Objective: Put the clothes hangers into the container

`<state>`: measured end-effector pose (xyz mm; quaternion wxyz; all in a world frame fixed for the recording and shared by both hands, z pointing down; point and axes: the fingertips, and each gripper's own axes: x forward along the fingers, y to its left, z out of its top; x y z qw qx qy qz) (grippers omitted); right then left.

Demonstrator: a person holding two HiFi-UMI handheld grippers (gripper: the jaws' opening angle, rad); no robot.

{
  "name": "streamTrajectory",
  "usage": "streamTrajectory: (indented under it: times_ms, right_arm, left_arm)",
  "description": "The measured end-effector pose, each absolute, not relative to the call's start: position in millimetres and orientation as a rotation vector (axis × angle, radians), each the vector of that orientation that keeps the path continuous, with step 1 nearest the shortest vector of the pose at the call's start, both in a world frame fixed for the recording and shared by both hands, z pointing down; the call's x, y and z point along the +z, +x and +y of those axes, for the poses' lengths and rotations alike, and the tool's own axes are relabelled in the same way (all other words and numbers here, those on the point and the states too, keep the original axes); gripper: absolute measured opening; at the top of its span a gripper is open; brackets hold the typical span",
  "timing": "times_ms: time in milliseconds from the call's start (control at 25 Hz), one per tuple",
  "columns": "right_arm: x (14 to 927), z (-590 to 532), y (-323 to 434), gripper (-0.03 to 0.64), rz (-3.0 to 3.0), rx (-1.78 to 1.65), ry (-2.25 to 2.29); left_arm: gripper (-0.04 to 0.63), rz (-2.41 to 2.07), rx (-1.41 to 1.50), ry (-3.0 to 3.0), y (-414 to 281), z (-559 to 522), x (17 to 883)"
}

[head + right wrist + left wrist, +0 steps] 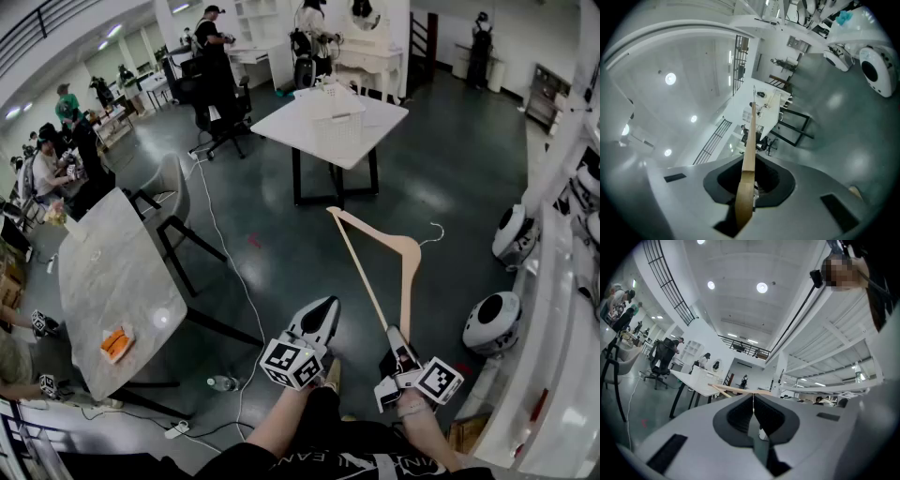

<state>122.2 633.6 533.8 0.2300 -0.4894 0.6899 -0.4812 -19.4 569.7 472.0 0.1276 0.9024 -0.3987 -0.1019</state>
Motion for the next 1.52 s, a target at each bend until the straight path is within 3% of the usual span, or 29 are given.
streamTrajectory:
  times_ms: [680,1520]
  right_arm:
    - [513,442,98,0.054,1.909,-1.26,-1.196]
    - [477,282,79,0.054,1.928,-1.209,-1.082]
  left_arm:
    - [0.009,-1.082,-0.263,2.649,-12,380,472]
    - [0.009,-1.167,-0.28,2.56,-28,239,480]
